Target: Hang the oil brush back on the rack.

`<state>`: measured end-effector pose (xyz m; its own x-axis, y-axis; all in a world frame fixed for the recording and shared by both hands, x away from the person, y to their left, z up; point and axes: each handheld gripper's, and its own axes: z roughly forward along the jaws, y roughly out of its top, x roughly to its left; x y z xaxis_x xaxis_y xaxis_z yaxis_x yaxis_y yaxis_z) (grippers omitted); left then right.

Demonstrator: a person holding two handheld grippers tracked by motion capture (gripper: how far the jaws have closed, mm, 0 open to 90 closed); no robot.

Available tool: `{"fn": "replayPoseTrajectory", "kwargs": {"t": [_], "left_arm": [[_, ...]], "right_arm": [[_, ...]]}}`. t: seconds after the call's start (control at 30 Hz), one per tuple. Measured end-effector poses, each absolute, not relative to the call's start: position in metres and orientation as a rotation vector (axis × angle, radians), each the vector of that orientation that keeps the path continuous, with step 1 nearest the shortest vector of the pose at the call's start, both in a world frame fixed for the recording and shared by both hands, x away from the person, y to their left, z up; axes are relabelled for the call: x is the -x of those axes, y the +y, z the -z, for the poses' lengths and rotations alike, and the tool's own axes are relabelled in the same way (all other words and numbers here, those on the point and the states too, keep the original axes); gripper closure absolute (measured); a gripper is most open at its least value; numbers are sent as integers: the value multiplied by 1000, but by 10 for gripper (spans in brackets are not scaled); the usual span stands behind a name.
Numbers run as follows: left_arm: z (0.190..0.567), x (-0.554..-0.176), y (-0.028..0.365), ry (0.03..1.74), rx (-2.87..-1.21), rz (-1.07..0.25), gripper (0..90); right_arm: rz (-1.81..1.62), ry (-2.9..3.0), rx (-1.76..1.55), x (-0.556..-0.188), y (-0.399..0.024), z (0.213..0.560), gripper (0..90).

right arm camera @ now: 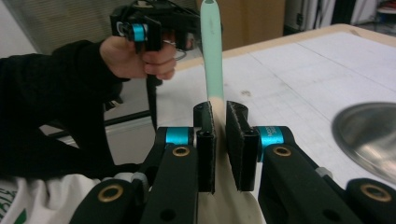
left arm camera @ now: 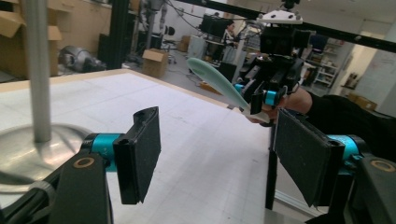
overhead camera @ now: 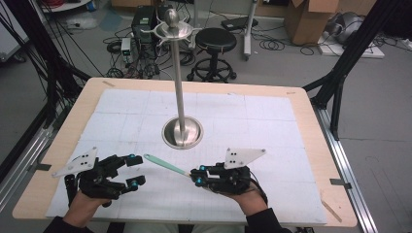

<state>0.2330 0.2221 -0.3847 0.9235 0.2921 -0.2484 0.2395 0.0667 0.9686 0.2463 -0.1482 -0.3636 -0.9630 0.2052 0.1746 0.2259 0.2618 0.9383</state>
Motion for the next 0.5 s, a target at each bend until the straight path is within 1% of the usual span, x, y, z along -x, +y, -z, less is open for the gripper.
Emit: {"fn": "replayPoseTrajectory", "kwargs": {"t": [0.23, 0.5], "left_arm": [[380, -232, 211, 388, -1519, 5, 320], [376, -236, 200, 359, -1485, 35, 433]], "right_arm": [[1861, -2451, 360, -245, -142, 359, 821], [1873, -2429, 339, -244, -141, 357, 821]]}}
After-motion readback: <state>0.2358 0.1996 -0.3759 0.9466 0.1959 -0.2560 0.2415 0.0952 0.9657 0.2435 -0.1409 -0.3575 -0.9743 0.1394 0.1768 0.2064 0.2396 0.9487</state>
